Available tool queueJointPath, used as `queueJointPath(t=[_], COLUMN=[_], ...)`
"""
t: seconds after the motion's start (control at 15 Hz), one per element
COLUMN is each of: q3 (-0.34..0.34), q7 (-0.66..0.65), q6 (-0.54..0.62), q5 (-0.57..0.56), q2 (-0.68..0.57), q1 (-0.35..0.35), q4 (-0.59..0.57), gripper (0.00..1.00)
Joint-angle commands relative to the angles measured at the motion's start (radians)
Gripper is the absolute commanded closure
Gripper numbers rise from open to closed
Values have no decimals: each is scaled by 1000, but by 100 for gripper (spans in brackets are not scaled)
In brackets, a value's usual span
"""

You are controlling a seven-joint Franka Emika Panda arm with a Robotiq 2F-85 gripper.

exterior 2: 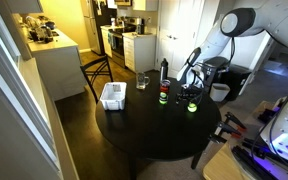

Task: Put the tennis ball in the black container.

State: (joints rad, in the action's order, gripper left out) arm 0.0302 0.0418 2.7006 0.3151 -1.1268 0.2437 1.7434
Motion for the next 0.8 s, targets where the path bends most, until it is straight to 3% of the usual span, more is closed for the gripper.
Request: queueJointPath(t=[0.0,0.2,0.73], q3=[6,16,-90], q7=[-40,-36,-54], q6=[-23,-22,-109], q5=[-7,-7,-105], q2=[-19,-22,15], q1=[16,20,-52], q4=[-44,-64,-61], gripper=[0,0,0])
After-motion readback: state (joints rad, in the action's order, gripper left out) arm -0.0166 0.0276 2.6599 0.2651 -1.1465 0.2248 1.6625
